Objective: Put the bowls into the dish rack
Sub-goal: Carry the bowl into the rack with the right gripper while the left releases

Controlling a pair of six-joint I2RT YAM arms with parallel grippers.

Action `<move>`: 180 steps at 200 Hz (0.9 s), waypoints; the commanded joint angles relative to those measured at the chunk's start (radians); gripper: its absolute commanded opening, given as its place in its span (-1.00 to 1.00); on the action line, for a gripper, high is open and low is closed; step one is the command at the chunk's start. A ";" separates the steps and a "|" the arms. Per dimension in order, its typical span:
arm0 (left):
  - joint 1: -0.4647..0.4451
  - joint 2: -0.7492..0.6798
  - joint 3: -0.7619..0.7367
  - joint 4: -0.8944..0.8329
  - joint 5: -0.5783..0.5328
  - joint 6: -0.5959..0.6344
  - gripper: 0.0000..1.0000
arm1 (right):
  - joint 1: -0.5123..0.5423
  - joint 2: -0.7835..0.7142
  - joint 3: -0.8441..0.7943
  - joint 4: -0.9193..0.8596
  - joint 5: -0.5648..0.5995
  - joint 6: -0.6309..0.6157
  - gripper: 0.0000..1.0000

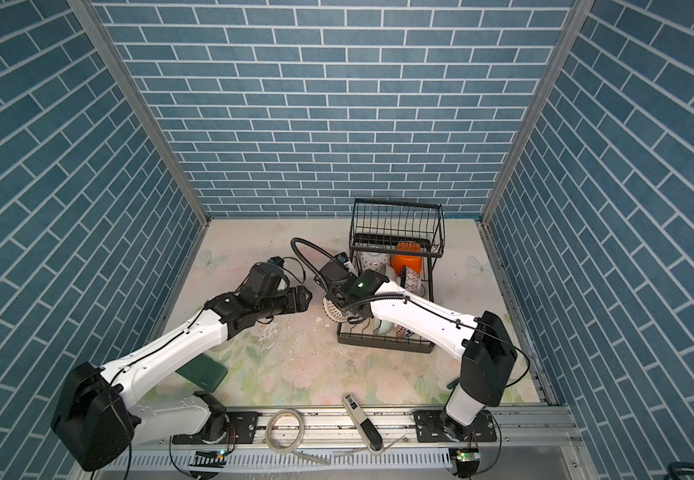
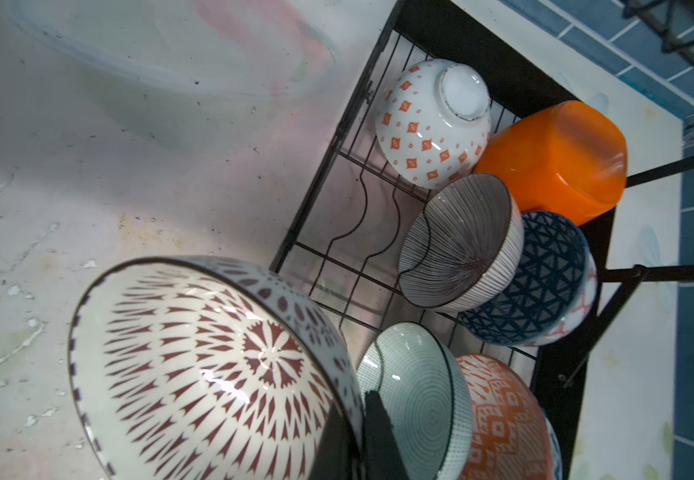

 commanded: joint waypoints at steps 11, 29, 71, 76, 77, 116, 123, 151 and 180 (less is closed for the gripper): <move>0.001 -0.036 -0.018 0.010 -0.025 0.018 0.84 | 0.007 -0.044 0.066 -0.058 0.124 0.009 -1.00; 0.003 -0.045 -0.026 0.010 -0.033 0.021 0.90 | 0.009 -0.045 0.071 -0.074 0.155 0.010 -1.00; 0.012 -0.073 -0.052 0.017 -0.050 0.020 0.99 | 0.012 -0.037 0.084 -0.138 0.231 0.015 -1.00; 0.012 -0.076 -0.055 0.018 -0.052 0.020 0.99 | 0.011 -0.034 0.088 -0.151 0.241 0.019 -1.00; 0.012 -0.077 -0.056 0.018 -0.053 0.020 0.99 | 0.012 -0.032 0.089 -0.154 0.243 0.021 -1.00; 0.018 -0.104 -0.081 0.037 -0.073 0.021 0.99 | 0.021 -0.003 0.104 -0.231 0.321 0.055 -1.00; 0.020 -0.108 -0.084 0.039 -0.075 0.022 0.99 | 0.022 0.002 0.102 -0.236 0.332 0.061 -1.00; 0.027 -0.117 -0.092 0.042 -0.076 0.022 0.99 | 0.024 0.027 0.109 -0.250 0.388 0.074 -1.00; 0.032 -0.123 -0.101 0.038 -0.075 0.022 0.99 | 0.023 0.066 0.132 -0.256 0.443 0.076 -1.00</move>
